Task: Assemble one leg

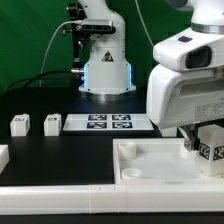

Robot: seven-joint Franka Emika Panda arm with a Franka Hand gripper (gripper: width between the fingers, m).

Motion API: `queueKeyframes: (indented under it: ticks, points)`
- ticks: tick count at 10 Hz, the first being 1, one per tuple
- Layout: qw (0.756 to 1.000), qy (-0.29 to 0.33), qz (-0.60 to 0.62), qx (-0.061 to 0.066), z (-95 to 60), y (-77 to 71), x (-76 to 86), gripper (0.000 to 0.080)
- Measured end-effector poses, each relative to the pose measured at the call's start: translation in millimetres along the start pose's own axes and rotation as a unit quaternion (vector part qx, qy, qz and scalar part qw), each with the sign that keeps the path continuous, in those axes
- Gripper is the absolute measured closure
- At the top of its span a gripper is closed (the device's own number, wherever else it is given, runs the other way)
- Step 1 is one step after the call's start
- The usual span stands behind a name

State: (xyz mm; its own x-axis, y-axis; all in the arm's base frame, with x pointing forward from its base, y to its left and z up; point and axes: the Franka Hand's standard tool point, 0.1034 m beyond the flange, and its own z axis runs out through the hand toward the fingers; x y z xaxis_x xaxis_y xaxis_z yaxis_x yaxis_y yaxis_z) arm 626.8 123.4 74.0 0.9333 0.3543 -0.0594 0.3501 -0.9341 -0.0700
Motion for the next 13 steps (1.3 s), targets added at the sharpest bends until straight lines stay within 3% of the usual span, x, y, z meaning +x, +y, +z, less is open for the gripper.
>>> queueKeyframes:
  ticks: [3,5,6,11,13]
  points:
    - [1.0,0.0,0.003,0.0,0.0,-0.1,0.2,0.015]
    - [1.0,0.0,0.003,0.0,-0.1,0.0,0.2,0.0411]
    - [1.0,0.001,0.003,-0.001,-0.3,2.0,0.0,0.0505]
    - [0.999,0.001,0.037,0.0,-0.2,3.7,-0.4,0.0505]
    - [0.99,0.002,0.143,0.001,0.9,4.4,-1.0,0.0505]
